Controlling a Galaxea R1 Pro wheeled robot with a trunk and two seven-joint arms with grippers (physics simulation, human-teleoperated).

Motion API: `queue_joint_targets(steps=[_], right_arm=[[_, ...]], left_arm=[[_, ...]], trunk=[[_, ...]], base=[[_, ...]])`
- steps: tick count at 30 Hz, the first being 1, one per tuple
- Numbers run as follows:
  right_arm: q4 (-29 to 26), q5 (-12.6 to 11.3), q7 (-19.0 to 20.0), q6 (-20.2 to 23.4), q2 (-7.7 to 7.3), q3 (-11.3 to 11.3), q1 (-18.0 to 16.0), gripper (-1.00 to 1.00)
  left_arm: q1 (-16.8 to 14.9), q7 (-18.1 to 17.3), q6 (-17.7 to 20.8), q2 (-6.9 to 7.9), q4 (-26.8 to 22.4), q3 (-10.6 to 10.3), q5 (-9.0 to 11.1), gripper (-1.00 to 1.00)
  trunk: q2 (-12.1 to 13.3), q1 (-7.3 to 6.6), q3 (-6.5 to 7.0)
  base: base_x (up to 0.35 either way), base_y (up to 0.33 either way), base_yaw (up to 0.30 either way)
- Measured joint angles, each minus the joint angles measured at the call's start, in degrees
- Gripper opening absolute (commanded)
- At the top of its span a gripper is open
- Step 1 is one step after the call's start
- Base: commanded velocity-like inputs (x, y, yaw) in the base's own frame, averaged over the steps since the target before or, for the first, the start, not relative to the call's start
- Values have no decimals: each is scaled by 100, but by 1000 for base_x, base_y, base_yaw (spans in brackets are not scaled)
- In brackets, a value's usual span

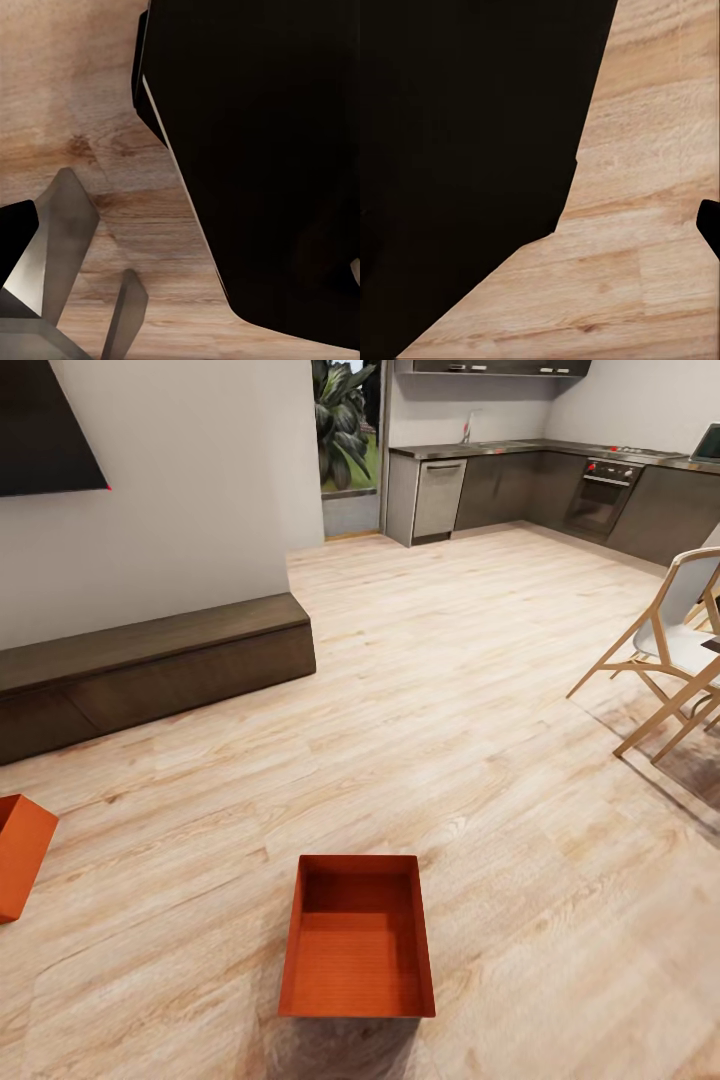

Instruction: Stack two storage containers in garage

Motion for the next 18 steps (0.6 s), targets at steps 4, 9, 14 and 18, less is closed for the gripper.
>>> queue_joint_targets(steps=[4, 9, 14, 18], right_arm=[[-5, 26, -9, 19, -7, 52, 0, 100], [-48, 8, -32, 48, -147, 6, -2, 100], [-139, -6, -240, 55, -509, -49, 14, 100], [-216, -12, -459, 49, -768, -83, -111, 100]], left_arm=[[0, 0, 0, 6, 0, 0, 0, 100], [0, 6, 0, 20, -12, 6, 11, 100], [0, 2, 31, 77, -194, 15, 35, 100], [-1, 12, 50, 196, -503, 18, 131, 100]], trunk=[[0, 0, 0], [0, 0, 0], [0, 0, 0], [0, 0, 0]], base=[[0, 0, 0], [0, 0, 0], [0, 0, 0], [0, 0, 0]])
